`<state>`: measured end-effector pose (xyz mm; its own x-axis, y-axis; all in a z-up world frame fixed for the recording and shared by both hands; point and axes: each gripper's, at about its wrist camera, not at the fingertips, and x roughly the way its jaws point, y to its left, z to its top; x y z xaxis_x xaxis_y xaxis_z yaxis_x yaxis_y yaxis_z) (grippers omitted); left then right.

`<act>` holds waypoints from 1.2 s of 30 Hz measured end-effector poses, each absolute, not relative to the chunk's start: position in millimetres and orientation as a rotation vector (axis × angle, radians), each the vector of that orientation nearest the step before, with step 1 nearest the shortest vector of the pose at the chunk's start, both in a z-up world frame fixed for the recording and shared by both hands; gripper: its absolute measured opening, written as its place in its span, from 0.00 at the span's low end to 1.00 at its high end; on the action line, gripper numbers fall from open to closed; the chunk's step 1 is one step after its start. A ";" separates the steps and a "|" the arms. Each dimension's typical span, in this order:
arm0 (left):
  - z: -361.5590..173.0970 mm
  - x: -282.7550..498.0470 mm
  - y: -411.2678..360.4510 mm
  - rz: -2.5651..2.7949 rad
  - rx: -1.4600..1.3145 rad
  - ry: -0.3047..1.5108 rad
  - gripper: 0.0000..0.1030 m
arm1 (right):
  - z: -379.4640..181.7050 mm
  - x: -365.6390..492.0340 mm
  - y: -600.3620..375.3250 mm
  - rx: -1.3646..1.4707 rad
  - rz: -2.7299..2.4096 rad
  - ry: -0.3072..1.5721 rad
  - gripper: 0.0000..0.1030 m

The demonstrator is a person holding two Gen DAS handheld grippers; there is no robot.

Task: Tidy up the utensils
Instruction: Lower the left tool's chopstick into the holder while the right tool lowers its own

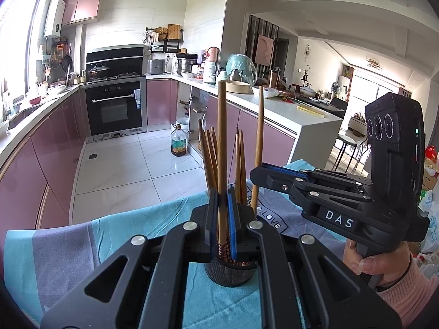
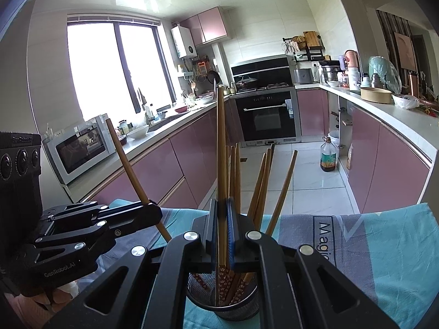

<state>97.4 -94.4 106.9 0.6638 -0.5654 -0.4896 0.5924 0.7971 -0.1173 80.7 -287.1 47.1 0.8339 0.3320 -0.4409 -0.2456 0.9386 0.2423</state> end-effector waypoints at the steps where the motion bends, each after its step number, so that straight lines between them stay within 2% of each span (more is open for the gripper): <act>1: 105.7 97.7 -94.7 -0.654 0.054 0.537 0.07 | 46.0 80.9 -286.8 0.180 0.308 0.500 0.05; 36: 78.8 129.6 -110.6 -0.666 0.091 0.624 0.07 | 26.7 87.0 -284.4 0.213 0.305 0.559 0.05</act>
